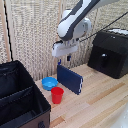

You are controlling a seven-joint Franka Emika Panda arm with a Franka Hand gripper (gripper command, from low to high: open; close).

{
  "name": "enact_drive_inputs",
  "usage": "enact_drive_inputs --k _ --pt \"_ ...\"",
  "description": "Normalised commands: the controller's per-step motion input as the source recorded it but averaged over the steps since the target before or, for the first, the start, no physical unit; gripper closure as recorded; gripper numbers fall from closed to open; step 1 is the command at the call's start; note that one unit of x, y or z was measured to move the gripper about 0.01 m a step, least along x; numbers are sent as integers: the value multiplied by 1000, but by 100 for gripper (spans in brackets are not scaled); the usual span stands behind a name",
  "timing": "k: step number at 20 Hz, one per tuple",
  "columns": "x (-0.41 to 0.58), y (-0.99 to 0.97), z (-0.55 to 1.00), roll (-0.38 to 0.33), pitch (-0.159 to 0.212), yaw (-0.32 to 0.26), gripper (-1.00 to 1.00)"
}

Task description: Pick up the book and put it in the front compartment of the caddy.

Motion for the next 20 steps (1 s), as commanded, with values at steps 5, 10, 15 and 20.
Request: enact_drive_inputs --k 5,10,15,20 --pt "-42 -123 -400 -40 63 7 -100" --pt "-5 -68 -315 -70 40 21 -100" --pt "15 -54 -204 -42 37 17 100" --pt "2 0 -114 -19 21 0 100"
